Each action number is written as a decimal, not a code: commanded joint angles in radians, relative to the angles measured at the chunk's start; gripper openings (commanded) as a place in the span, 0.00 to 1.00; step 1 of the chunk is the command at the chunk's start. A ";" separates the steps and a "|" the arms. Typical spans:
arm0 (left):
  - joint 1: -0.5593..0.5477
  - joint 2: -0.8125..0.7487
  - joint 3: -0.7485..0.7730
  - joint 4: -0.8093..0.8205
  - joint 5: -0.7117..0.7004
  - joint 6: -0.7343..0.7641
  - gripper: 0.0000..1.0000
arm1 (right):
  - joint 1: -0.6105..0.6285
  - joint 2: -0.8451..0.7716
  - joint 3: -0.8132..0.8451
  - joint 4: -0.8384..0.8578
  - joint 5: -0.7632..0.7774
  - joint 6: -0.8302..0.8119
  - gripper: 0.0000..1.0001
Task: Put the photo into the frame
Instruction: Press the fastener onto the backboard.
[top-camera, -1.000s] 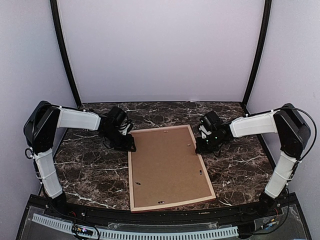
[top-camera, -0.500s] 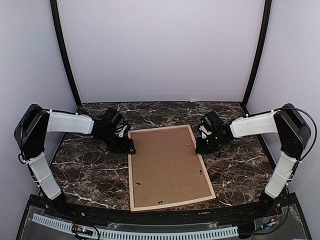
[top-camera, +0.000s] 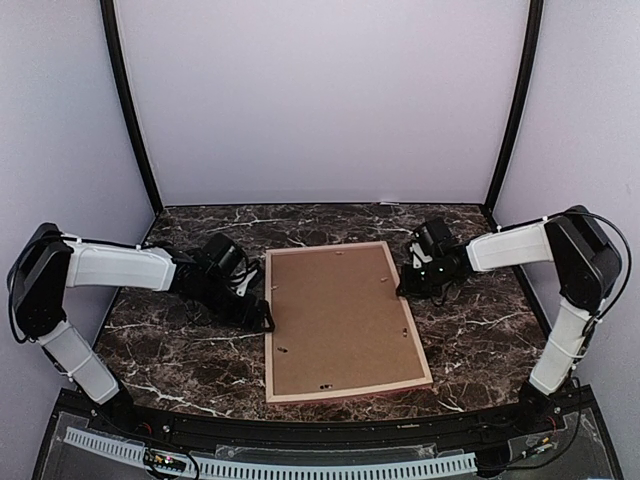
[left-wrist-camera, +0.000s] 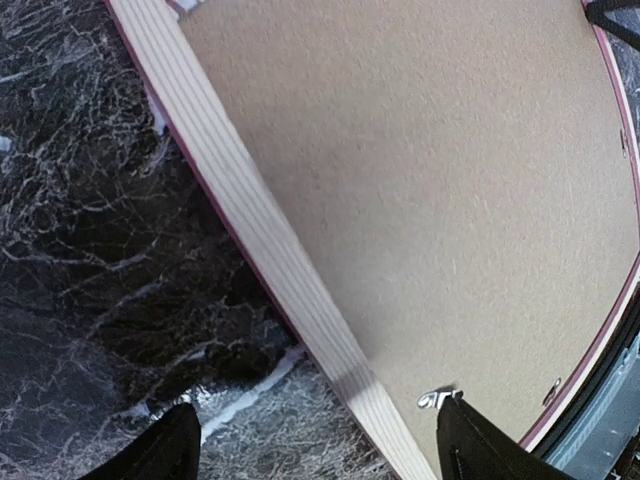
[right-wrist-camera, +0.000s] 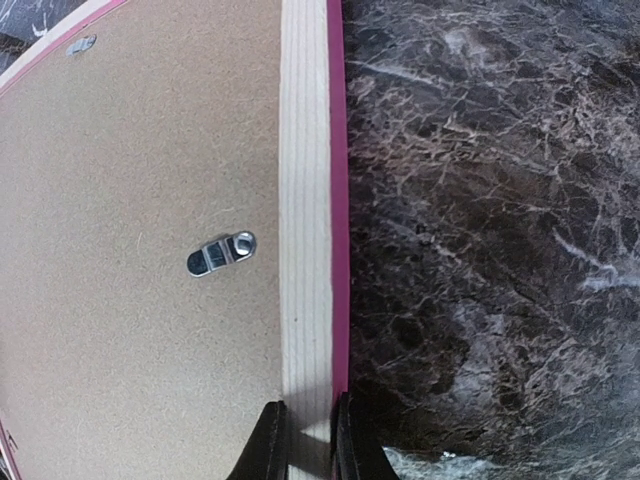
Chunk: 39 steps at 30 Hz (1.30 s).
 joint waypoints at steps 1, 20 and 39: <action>-0.026 -0.014 -0.010 0.012 0.014 0.004 0.85 | -0.025 0.043 -0.027 0.011 -0.009 0.039 0.04; -0.142 0.171 0.147 -0.070 -0.107 0.029 0.85 | -0.028 0.067 -0.026 0.002 -0.034 -0.005 0.04; -0.215 0.192 0.131 -0.197 -0.226 0.036 0.78 | -0.042 0.064 -0.026 0.002 -0.044 -0.017 0.04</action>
